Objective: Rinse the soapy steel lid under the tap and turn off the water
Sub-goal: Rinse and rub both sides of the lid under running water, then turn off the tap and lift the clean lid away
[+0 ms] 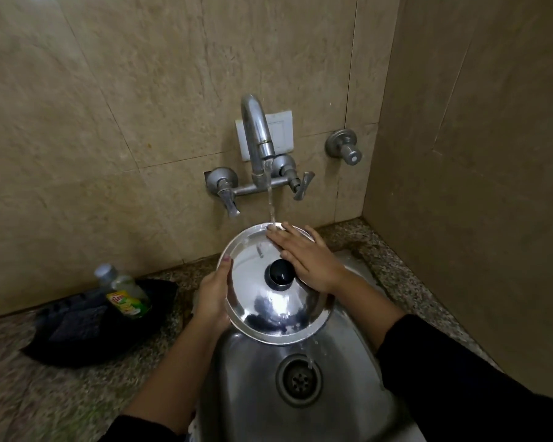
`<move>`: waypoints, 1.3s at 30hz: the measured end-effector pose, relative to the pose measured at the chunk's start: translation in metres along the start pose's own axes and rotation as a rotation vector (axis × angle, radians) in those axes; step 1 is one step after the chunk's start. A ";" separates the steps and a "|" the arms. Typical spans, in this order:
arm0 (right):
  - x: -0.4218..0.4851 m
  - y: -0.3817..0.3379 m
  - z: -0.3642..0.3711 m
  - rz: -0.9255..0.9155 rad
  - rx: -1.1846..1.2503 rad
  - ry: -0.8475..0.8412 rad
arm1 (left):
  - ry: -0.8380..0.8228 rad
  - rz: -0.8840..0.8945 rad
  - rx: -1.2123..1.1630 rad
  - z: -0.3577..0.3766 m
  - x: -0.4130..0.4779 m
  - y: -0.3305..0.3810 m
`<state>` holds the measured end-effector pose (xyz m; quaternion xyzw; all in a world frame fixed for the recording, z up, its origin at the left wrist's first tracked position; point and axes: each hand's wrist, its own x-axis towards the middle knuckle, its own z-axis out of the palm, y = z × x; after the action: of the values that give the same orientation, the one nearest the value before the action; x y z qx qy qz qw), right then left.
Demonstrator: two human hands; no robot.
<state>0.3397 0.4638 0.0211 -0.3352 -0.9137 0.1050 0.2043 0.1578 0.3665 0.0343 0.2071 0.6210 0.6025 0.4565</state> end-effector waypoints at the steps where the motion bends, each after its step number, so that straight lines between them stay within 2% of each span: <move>1: -0.004 0.003 0.001 0.009 -0.010 0.008 | 0.011 0.008 0.013 -0.001 0.000 0.000; 4: -0.029 0.000 0.013 0.223 -0.021 0.076 | 0.084 0.006 -0.043 -0.005 -0.002 0.001; 5: -0.041 -0.007 0.019 0.251 -0.017 0.068 | 0.113 0.002 -0.070 -0.006 -0.001 0.000; 7: -0.059 -0.018 0.031 0.184 -0.013 0.014 | 0.139 0.002 -0.085 -0.006 -0.001 0.001; 9: -0.059 -0.014 0.034 0.177 0.016 0.022 | 0.109 0.018 -0.047 -0.007 -0.001 0.002; 13: -0.030 0.005 0.026 0.462 0.061 0.194 | -0.005 0.090 0.061 -0.005 -0.009 0.002; 14: -0.027 0.004 0.025 0.448 0.071 0.216 | -0.021 0.105 0.069 -0.003 -0.011 0.004; 16: -0.029 -0.004 0.023 0.305 0.115 0.206 | -0.007 0.139 0.090 -0.002 -0.012 0.010; 18: -0.035 -0.007 0.023 0.176 0.218 0.155 | 0.017 0.208 0.113 -0.004 -0.011 0.018; 19: -0.036 -0.008 0.022 0.193 0.317 0.169 | 0.029 0.238 0.144 -0.004 -0.011 0.021; 23: 0.002 -0.011 -0.018 0.569 0.708 0.464 | 0.024 0.410 0.320 -0.004 -0.018 0.040; 26: 0.040 -0.010 -0.054 0.644 0.807 0.550 | -0.005 0.534 0.400 -0.005 -0.025 0.049; 33: 0.073 -0.001 -0.053 0.738 0.435 0.579 | -0.038 0.630 0.390 -0.022 -0.032 0.042; 39: 0.072 -0.001 -0.048 0.573 0.037 0.563 | 0.065 0.630 0.298 -0.029 -0.037 0.041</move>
<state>0.3107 0.5131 0.0865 -0.5883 -0.6896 0.0784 0.4151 0.1407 0.3285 0.0805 0.4336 0.6219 0.6229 0.1930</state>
